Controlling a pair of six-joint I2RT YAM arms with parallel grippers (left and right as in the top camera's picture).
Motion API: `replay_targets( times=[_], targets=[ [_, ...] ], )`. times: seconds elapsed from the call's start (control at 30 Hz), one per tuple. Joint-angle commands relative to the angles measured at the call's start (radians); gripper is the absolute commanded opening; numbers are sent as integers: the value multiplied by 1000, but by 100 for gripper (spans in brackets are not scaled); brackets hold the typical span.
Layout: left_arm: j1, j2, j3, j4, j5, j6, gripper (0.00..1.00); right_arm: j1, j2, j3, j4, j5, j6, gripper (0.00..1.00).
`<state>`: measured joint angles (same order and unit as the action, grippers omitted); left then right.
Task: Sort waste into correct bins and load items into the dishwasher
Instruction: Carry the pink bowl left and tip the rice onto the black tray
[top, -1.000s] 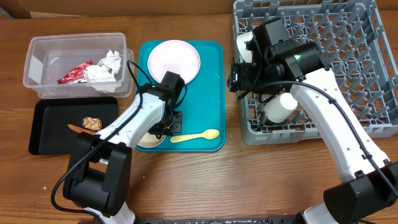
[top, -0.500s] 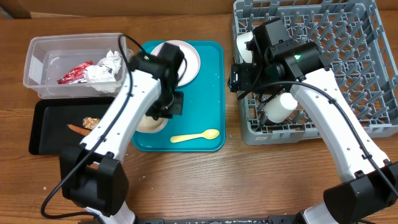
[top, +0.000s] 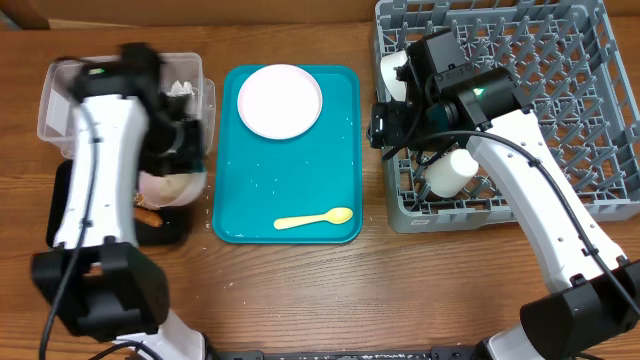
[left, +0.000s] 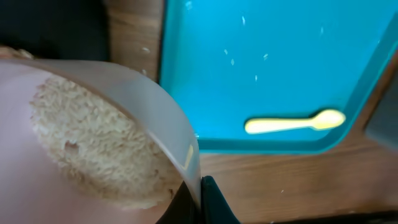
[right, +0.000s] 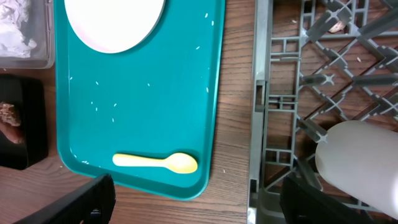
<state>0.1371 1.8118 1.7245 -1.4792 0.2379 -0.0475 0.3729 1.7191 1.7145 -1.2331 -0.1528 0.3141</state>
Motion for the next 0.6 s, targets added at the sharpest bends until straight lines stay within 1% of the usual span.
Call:
replay_targets(
  times=[0.0, 0.1, 0.27, 0.4, 0.57],
  targets=[
    [140, -40, -28, 40, 224, 119, 4, -2, -6, 0, 2, 5, -5, 87],
    [264, -40, -88, 99, 389, 171, 4, -2, -6, 0, 2, 5, -5, 87],
    [437, -40, -211, 208, 602, 235, 4, -2, -6, 0, 2, 5, -5, 87],
    [545, -39, -298, 311, 688, 235, 4, -2, -6, 0, -1, 5, -5, 87],
    [621, -39, -362, 431, 787, 235, 4, -2, -6, 0, -3, 5, -4, 87]
  ],
)
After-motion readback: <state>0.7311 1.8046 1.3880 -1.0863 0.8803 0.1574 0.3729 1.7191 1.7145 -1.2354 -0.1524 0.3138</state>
